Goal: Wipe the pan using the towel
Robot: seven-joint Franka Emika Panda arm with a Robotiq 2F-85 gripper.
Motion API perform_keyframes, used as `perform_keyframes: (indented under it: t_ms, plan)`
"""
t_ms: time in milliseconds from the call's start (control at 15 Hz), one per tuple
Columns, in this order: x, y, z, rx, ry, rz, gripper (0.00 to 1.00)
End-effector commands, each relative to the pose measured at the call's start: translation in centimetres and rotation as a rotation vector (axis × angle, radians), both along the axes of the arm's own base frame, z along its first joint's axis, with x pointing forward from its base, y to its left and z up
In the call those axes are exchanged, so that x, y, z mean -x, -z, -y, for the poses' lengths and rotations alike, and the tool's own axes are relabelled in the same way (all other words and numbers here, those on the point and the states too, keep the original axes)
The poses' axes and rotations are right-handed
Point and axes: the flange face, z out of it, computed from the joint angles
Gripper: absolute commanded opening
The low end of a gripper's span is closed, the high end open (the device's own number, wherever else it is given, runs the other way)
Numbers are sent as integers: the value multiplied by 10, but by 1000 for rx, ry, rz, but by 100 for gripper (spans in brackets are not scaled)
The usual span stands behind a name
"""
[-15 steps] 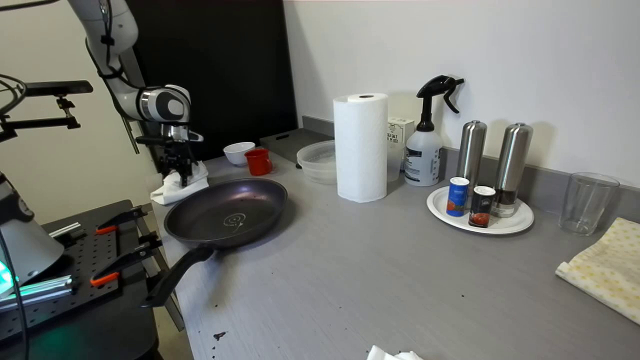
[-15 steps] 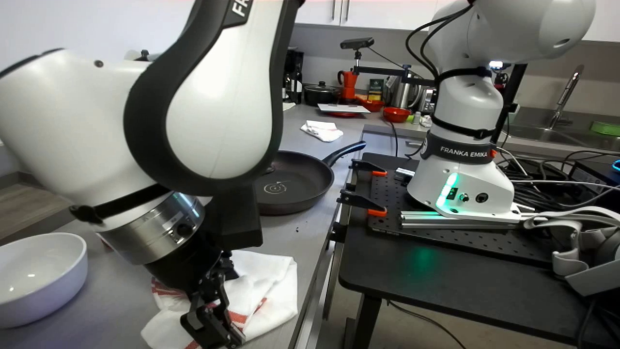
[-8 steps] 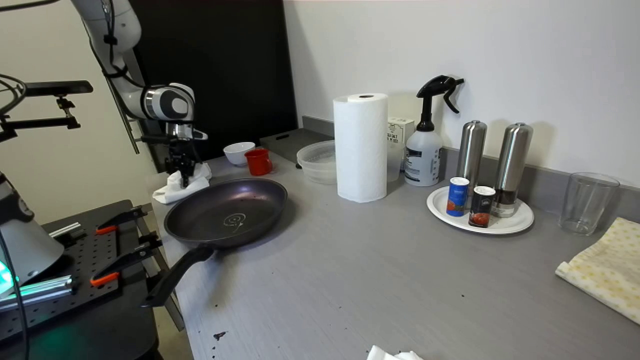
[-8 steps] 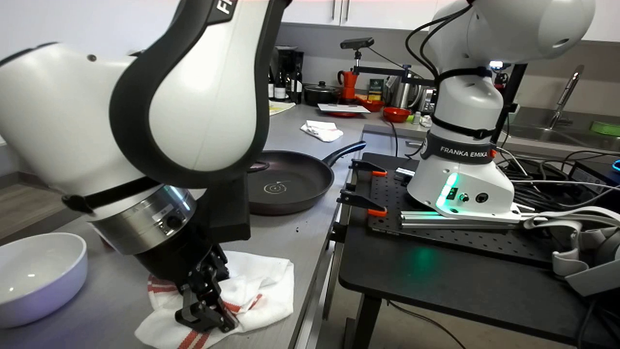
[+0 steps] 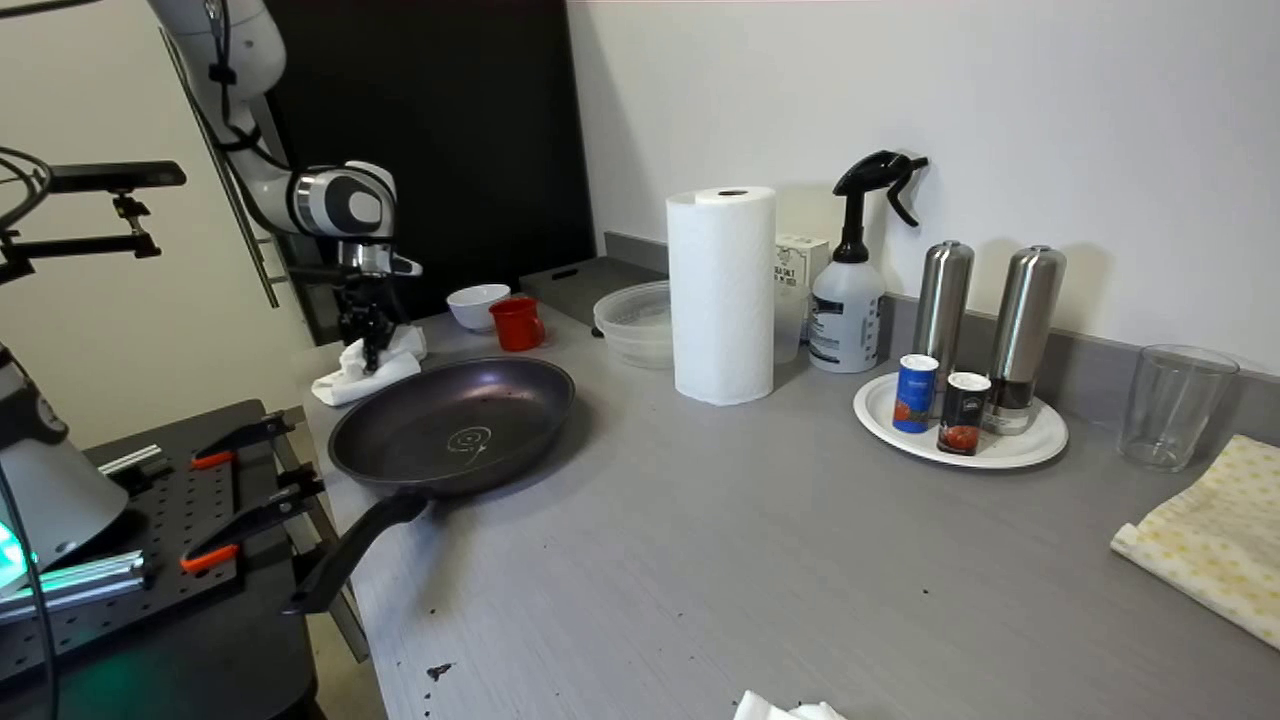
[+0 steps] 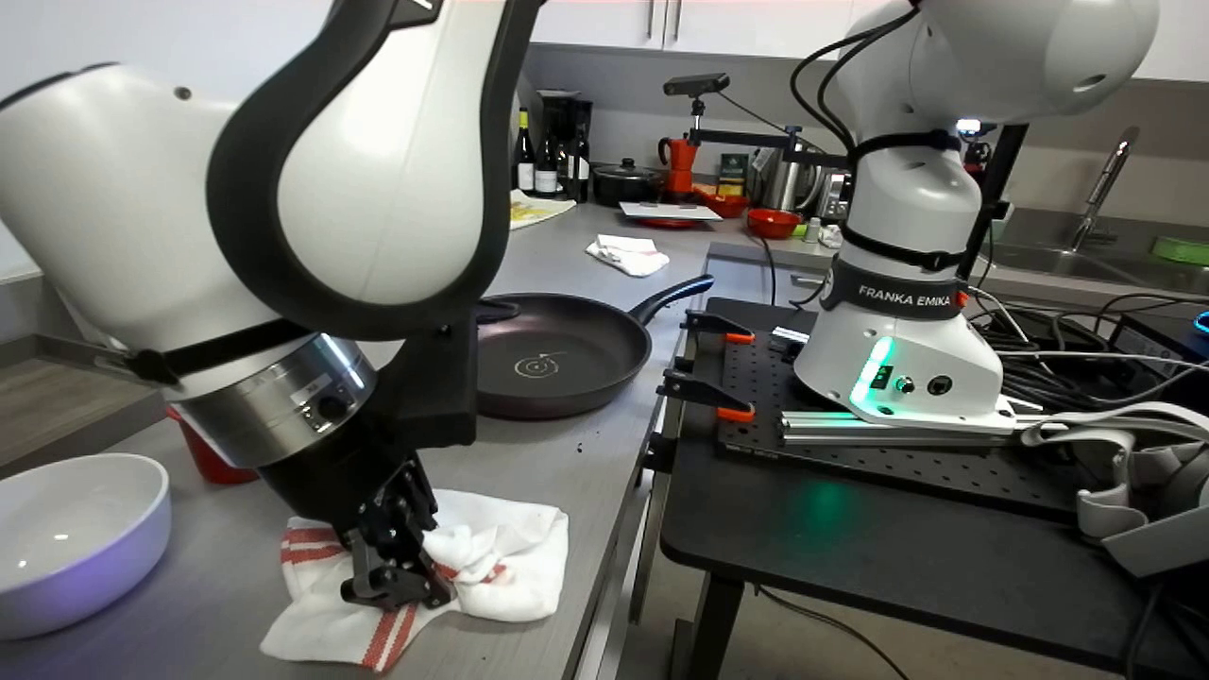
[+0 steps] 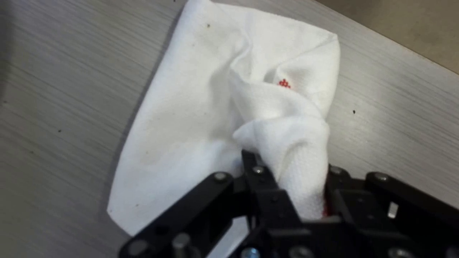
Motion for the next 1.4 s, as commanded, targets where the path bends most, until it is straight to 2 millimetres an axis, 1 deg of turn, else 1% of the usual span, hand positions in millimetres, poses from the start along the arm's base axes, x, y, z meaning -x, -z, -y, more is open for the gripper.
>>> perform_keyframes:
  t_ms: [0,200,400,733,933,1067,1333]
  plan:
    - [10,-18,8,-4,8,25,6]
    - [24,-36,13,-15,17,58,6]
    - [37,-60,18,-33,23,90,6]
    - [50,-101,32,-57,34,135,6]
    - [51,-126,46,-74,51,157,6]
    - [48,-141,58,-88,78,176,6]
    - [36,-169,92,-120,137,199,6]
